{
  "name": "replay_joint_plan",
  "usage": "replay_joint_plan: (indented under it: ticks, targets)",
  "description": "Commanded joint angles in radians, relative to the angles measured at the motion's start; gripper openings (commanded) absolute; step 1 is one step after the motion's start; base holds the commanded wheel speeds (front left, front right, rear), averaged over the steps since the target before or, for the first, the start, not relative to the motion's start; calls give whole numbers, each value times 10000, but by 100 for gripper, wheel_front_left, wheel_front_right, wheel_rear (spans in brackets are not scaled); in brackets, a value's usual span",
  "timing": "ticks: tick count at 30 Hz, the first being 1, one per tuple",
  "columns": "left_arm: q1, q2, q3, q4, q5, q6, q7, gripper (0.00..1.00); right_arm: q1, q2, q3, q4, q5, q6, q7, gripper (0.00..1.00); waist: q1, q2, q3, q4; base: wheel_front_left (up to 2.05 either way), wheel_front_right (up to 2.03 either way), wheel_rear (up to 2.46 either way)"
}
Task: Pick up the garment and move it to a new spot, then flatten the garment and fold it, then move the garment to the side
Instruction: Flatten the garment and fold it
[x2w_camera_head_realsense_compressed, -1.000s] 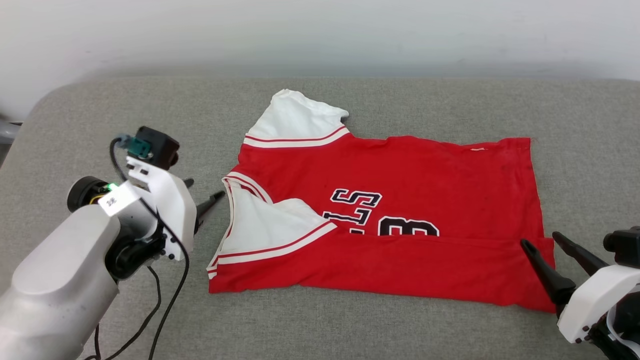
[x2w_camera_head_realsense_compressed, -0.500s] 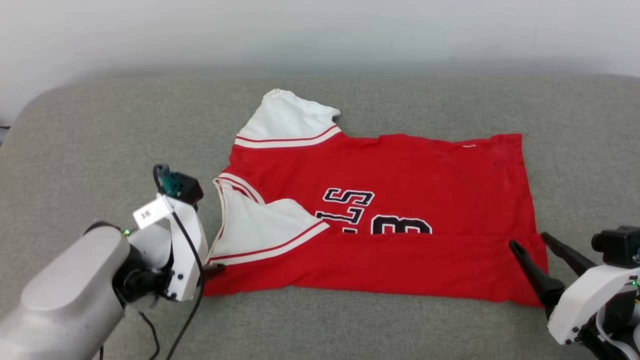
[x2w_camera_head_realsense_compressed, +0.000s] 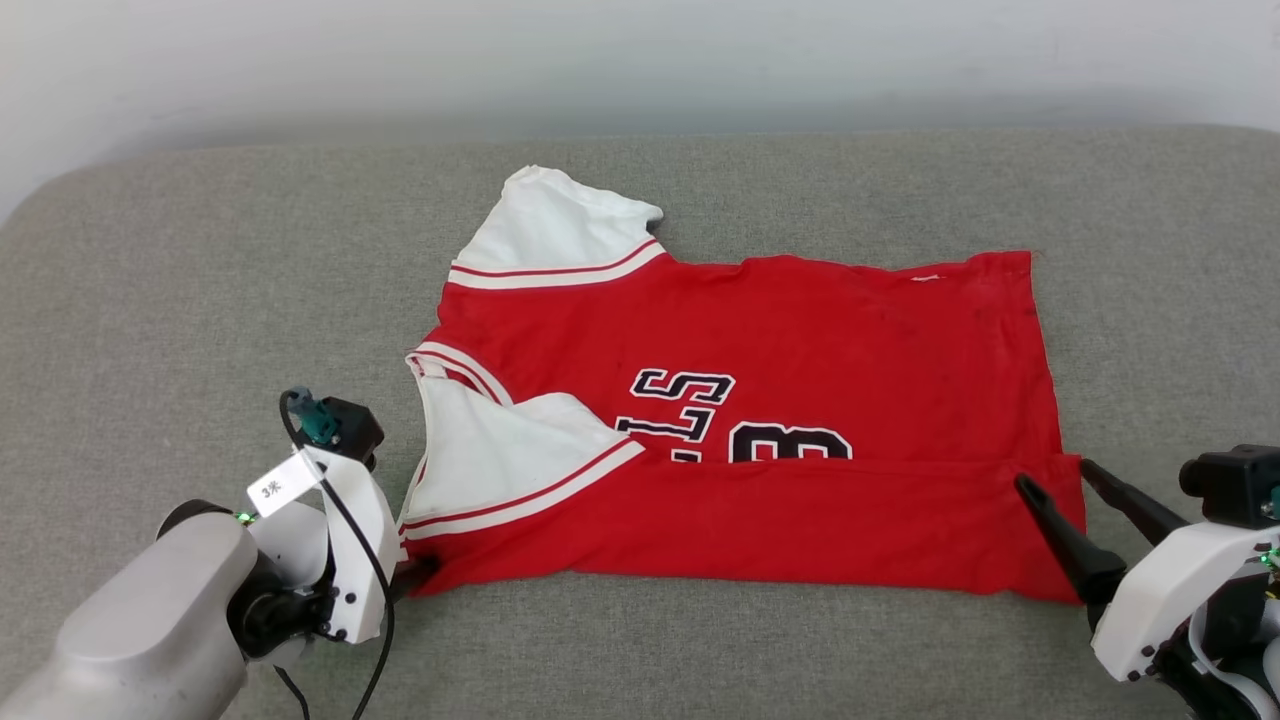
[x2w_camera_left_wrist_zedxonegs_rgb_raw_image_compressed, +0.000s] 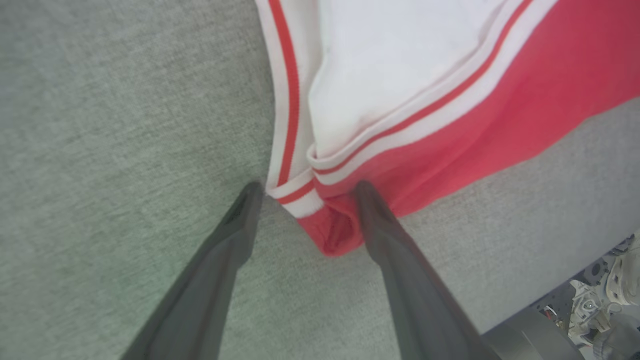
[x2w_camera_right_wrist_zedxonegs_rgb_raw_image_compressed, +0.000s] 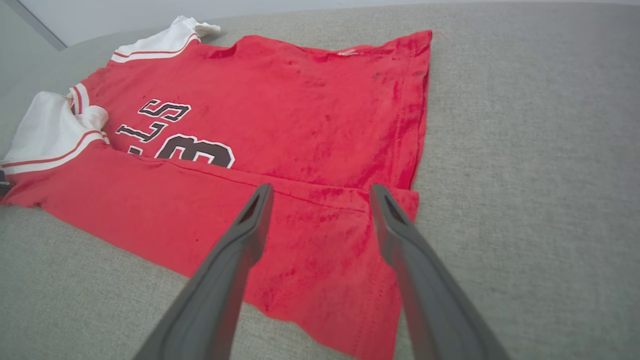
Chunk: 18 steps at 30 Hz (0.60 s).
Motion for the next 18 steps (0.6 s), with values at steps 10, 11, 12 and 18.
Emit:
replay_joint_plan:
  ticks: [10,11,12,18]
  targets:
    - [519,250,73,-662,256,-15,-1630,0,-867,-1192,103,-488,-289,-8,1073,100,2,-1,-482,26,0,0,0]
    - [554,279,60,-781,314,1,-1703,0,-940,-1362,186,-549,-252,-8,1385,100,2,-1,-507,36,0,0,0]
    - [572,307,54,-909,353,23,-1793,0,-1025,-1546,269,-643,-189,-8,1726,100,2,-1,-526,48,0,0,0]
    - [707,540,92,-1815,552,308,-2095,0,-1213,-2409,664,-991,380,-8,4191,100,2,-1,-543,105,0,0,0]
